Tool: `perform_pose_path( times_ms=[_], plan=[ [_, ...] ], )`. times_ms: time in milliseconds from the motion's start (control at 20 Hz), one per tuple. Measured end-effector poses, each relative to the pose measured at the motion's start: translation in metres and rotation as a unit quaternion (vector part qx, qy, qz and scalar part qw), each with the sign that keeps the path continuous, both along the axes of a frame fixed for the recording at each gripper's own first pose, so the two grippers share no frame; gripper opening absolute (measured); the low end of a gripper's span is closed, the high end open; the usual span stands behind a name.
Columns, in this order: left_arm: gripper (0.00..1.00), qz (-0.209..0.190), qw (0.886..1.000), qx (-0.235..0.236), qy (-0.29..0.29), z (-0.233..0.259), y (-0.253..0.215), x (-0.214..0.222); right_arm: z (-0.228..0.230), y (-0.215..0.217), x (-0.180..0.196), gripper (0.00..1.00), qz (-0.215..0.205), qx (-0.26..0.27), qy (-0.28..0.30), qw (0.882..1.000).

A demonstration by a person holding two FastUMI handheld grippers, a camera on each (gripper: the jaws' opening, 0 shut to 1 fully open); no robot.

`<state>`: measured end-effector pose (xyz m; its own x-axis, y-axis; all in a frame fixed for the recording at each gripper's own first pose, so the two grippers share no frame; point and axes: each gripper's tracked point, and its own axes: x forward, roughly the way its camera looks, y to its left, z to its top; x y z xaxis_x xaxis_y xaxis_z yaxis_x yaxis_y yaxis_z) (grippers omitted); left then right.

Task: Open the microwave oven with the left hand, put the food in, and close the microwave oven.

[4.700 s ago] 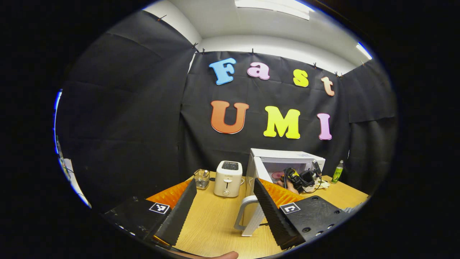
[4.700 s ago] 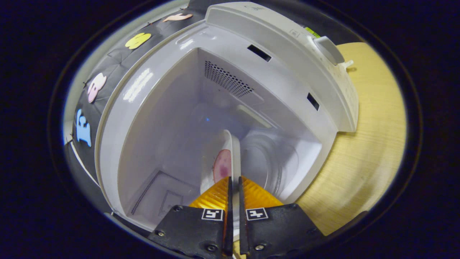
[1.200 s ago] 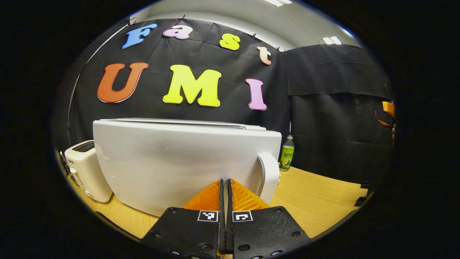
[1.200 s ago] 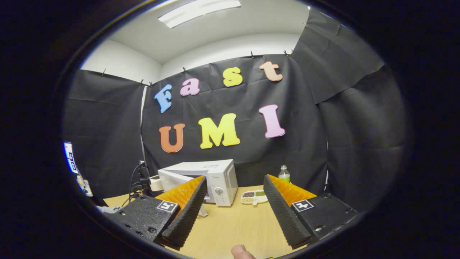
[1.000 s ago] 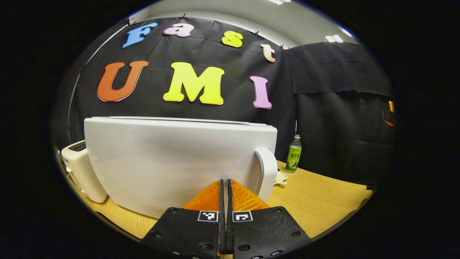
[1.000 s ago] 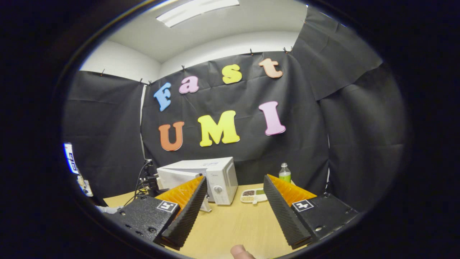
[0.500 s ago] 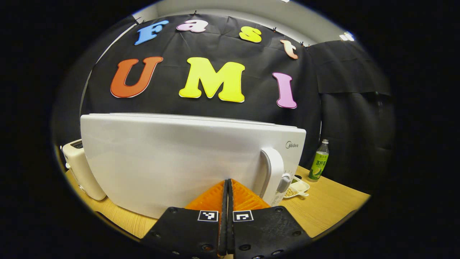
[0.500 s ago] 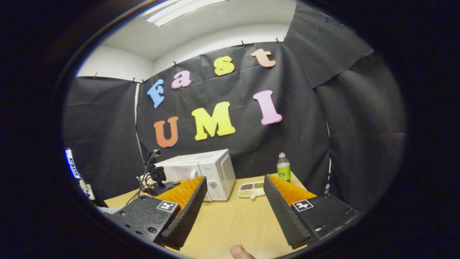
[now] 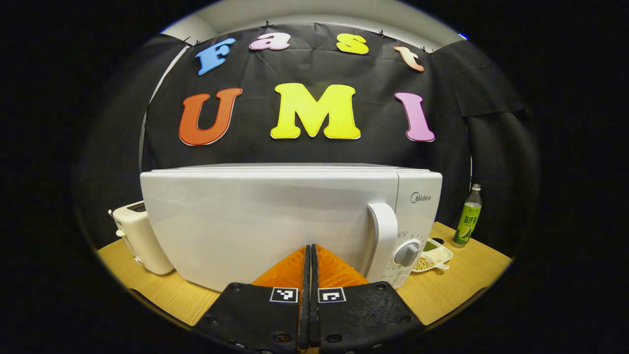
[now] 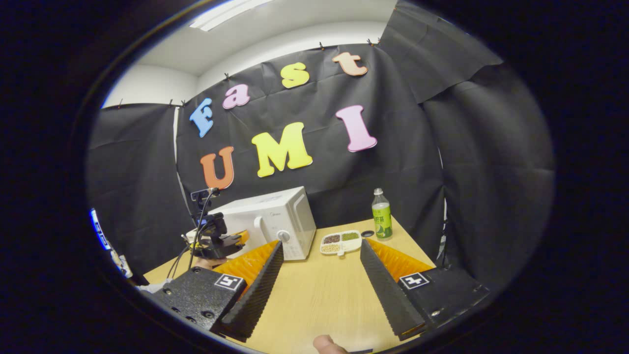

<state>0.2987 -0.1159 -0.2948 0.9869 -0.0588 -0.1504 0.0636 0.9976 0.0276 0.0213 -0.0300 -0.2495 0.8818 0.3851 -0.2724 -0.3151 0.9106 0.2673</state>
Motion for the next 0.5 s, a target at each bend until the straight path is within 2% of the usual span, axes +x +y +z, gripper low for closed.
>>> perform_pose_path(
  times_ms=[100, 150, 200, 250, 300, 350, 500],
  plan=[
    [0.01, 0.003, 1.000, 0.011, -0.014, 0.014, -0.002, -0.021, -0.001, 0.005, -0.006, 1.00, 0.003, 0.004, 0.009, 1.000],
    [0.05, -0.001, 1.000, 0.012, -0.018, 0.021, -0.005, -0.034, 0.000, 0.008, -0.009, 1.00, 0.003, 0.005, 0.012, 1.000],
    [0.00, -0.006, 1.000, 0.009, -0.021, 0.028, -0.008, -0.048, 0.002, 0.010, -0.012, 1.00, 0.003, 0.005, 0.012, 1.000],
    [0.24, -0.012, 1.000, 0.007, -0.018, 0.032, -0.012, -0.063, 0.005, 0.013, -0.015, 0.99, 0.003, 0.004, 0.010, 1.000],
    [0.21, -0.015, 1.000, 0.004, -0.015, 0.036, -0.014, -0.080, 0.010, 0.016, -0.017, 0.99, 0.002, 0.005, 0.008, 1.000],
    [0.65, -0.017, 1.000, -0.003, -0.017, 0.045, -0.013, -0.096, 0.014, 0.018, -0.019, 0.99, 0.000, 0.007, 0.006, 1.000],
    [0.87, -0.007, 1.000, -0.002, -0.024, 0.075, -0.006, -0.147, 0.032, 0.025, -0.026, 0.99, -0.008, 0.004, -0.013, 1.000]
  ],
)
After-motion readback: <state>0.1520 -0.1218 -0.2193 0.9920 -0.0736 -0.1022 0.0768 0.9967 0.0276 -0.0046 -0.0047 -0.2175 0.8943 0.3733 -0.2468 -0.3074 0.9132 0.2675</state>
